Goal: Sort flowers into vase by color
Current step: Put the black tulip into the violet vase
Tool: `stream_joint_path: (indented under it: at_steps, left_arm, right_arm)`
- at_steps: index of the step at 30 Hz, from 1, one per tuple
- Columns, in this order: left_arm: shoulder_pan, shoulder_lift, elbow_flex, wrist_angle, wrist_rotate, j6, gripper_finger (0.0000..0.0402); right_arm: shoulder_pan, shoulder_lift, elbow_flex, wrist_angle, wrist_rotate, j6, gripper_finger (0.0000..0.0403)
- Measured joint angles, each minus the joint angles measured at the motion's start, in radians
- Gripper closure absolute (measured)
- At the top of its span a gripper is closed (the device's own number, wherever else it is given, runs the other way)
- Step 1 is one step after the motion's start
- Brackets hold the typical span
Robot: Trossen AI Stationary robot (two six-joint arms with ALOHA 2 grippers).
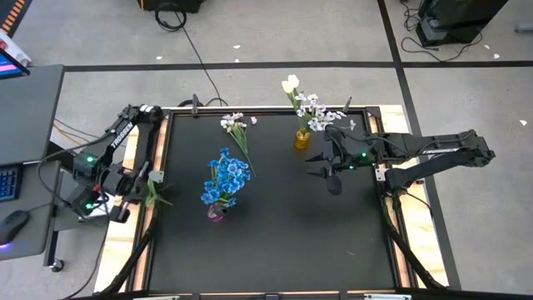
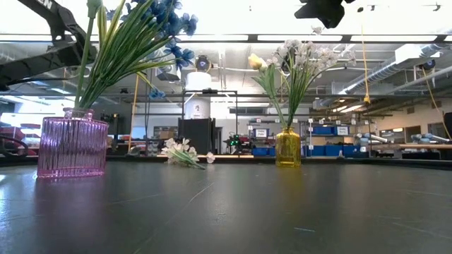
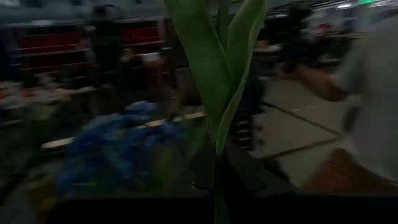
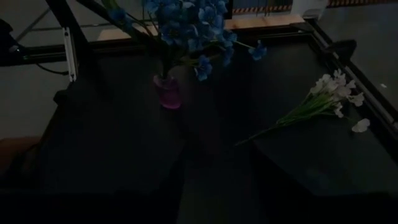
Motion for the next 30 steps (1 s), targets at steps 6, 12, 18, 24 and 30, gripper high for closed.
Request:
stream_joint_path:
  at_steps: [6, 12, 18, 24, 30]
  left_arm:
    - [0.247, 0.01, -0.002, 0.004, 0.0, -0.023, 0.0381]
    - [0.508, 0.055, -0.002, 0.013, 0.0, -0.015, 0.0381]
    - [0.819, 0.088, -0.002, 0.028, 0.001, 0.039, 0.0381]
    - [0.891, 0.102, -0.002, 0.005, 0.002, 0.085, 0.0381]
    - [0.642, 0.079, -0.002, -0.083, 0.003, 0.061, 0.0382]
  right_arm:
    - [0.0, 0.0, 0.0, 0.0, 0.0, 0.001, 0.0213]
    - [0.0, 0.0, 0.0, 0.0, 0.0, 0.001, 0.0213]
    - [0.0, 0.0, 0.0, 0.0, -0.001, 0.001, 0.0213]
    - [0.0, 0.0, 0.0, 0.0, -0.002, 0.01, 0.0213]
    - [0.0, 0.0, 0.0, 0.034, -0.001, 0.018, 0.0213]
